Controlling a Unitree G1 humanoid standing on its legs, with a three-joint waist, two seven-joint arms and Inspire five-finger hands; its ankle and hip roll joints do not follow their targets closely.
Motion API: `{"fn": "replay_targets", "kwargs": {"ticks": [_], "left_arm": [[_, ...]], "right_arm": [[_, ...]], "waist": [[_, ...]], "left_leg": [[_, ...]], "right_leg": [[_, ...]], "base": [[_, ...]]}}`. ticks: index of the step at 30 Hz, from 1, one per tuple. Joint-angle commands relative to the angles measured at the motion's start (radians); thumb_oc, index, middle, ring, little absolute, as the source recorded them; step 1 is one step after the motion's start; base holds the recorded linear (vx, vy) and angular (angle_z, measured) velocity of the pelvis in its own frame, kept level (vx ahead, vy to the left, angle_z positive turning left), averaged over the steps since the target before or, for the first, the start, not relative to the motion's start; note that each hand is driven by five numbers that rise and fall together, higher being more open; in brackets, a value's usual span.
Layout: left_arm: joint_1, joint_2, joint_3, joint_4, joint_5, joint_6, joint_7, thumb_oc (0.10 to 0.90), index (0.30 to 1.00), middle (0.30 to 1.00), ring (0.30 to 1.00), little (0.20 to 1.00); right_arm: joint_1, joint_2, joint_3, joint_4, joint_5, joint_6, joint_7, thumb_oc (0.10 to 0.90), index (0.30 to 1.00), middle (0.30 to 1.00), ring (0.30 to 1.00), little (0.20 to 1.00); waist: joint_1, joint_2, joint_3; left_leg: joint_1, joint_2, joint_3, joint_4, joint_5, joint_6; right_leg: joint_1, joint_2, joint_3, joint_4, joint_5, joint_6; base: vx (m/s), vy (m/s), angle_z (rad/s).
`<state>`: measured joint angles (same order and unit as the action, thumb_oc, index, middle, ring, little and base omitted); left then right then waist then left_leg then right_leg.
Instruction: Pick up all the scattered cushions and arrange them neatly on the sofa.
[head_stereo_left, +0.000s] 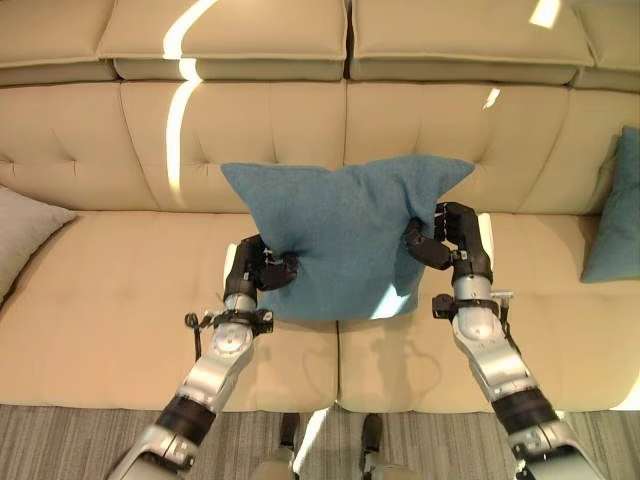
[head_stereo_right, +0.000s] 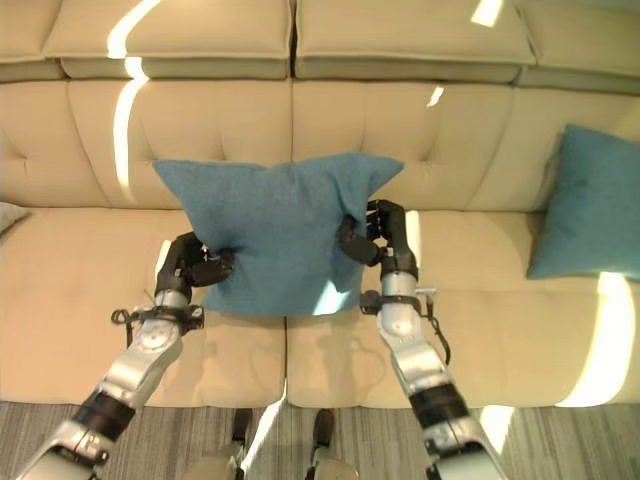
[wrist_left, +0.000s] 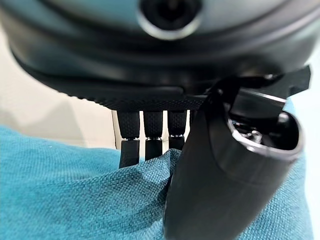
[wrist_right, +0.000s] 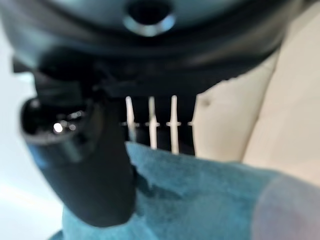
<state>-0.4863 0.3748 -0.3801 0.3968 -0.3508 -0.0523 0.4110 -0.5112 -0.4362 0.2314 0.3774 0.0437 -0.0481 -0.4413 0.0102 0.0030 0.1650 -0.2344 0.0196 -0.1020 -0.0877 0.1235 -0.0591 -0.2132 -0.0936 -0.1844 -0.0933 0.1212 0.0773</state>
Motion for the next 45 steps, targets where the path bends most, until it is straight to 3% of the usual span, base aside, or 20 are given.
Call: {"fn": "replay_targets", "kwargs": {"ticks": [1,10,23,29,30,31,32,38,43,45], "left_arm": [[-0.324,0.005,-0.071,-0.025,0.089,-0.185,0.026,0.400,0.300,0.300,0.300,0.300],[-0.609,0.017,-0.128,0.135,0.122,-0.201,0.129,0.400,0.300,0.300,0.300,0.300],[-0.800,0.042,-0.140,0.243,0.143,-0.190,0.207,0.400,0.300,0.300,0.300,0.300],[-0.827,0.065,-0.141,0.275,0.137,-0.186,0.210,0.400,0.300,0.300,0.300,0.300],[-0.822,0.062,-0.141,0.287,0.131,-0.185,0.207,0.453,0.380,0.380,0.380,0.380],[-0.818,0.058,-0.141,0.296,0.124,-0.184,0.202,0.587,0.580,0.580,0.580,0.580],[-0.814,0.053,-0.139,0.305,0.118,-0.183,0.199,0.800,0.900,0.900,0.900,0.900],[-0.776,0.049,-0.137,0.378,0.074,-0.167,0.145,0.800,0.900,0.900,0.900,0.900],[-0.721,0.117,-0.106,0.373,0.084,-0.152,0.122,0.800,0.900,0.900,0.900,0.900],[-0.645,0.170,-0.051,0.353,0.082,-0.150,0.110,0.800,0.900,0.900,0.900,0.900]], "right_arm": [[-0.234,-0.048,0.033,-0.062,-0.037,-0.108,-0.059,0.400,0.300,0.300,0.300,0.300],[-0.546,-0.100,0.108,0.106,-0.034,-0.106,-0.159,0.400,0.300,0.300,0.300,0.300],[-0.746,-0.123,0.160,0.164,-0.029,-0.110,-0.225,0.400,0.300,0.300,0.300,0.300],[-0.770,-0.126,0.185,0.206,-0.023,-0.099,-0.222,0.400,0.300,0.300,0.300,0.300],[-0.769,-0.124,0.187,0.219,-0.020,-0.095,-0.220,0.400,0.300,0.300,0.300,0.300],[-0.764,-0.120,0.192,0.231,-0.017,-0.091,-0.217,0.477,0.415,0.415,0.415,0.415],[-0.761,-0.114,0.194,0.243,-0.015,-0.088,-0.214,0.800,0.900,0.900,0.900,0.900],[-0.744,-0.143,0.212,0.331,-0.003,-0.052,-0.178,0.800,0.900,0.900,0.900,0.900],[-0.697,-0.245,0.186,0.312,-0.012,-0.040,-0.167,0.800,0.900,0.900,0.900,0.900],[-0.609,-0.316,0.122,0.279,-0.011,-0.038,-0.162,0.800,0.900,0.900,0.900,0.900]], "waist": [[-0.017,-0.005,-0.033],[-0.019,0.008,-0.011],[-0.019,-0.002,0.002],[-0.014,-0.002,0.007],[-0.013,-0.002,0.009],[-0.012,-0.002,0.011],[-0.011,-0.003,0.013],[-0.011,-0.011,0.028],[-0.008,-0.022,0.030],[-0.009,-0.027,0.026]], "left_leg": [[0.013,0.004,0.077,0.000,-0.091,-0.029],[-0.085,-0.004,0.081,0.000,-0.056,-0.043],[-0.129,-0.007,0.089,0.000,-0.046,-0.049],[-0.151,-0.011,0.087,0.000,-0.039,-0.051],[-0.154,-0.012,0.087,0.000,-0.038,-0.051],[-0.156,-0.013,0.086,0.000,-0.037,-0.051],[-0.158,-0.014,0.087,0.000,-0.036,-0.051],[-0.161,-0.016,0.086,0.000,-0.031,-0.053],[-0.144,-0.011,0.085,0.000,-0.036,-0.054],[-0.128,-0.008,0.088,0.000,-0.042,-0.054]], "right_leg": [[0.048,-0.014,0.013,0.007,-0.118,0.080],[-0.050,-0.017,0.022,0.008,-0.094,0.089],[-0.101,-0.016,0.034,0.008,-0.076,0.094],[-0.122,-0.018,0.031,0.007,-0.067,0.098],[-0.125,-0.019,0.030,0.007,-0.066,0.098],[-0.127,-0.019,0.031,0.007,-0.065,0.098],[-0.129,-0.020,0.030,0.007,-0.064,0.097],[-0.132,-0.018,0.026,0.007,-0.063,0.097],[-0.111,-0.019,0.019,0.007,-0.066,0.099],[-0.097,-0.019,0.013,0.007,-0.069,0.099]], "base": [[-0.06,0.015,0.03],[-0.03,0.015,-0.02],[-0.01,0.002,-0.07],[-0.01,0.003,0.12],[0.00,0.000,0.00],[0.00,0.000,0.00],[0.00,0.000,0.00],[-0.01,-0.003,0.03],[0.00,-0.009,0.04],[0.00,0.000,0.00]]}}
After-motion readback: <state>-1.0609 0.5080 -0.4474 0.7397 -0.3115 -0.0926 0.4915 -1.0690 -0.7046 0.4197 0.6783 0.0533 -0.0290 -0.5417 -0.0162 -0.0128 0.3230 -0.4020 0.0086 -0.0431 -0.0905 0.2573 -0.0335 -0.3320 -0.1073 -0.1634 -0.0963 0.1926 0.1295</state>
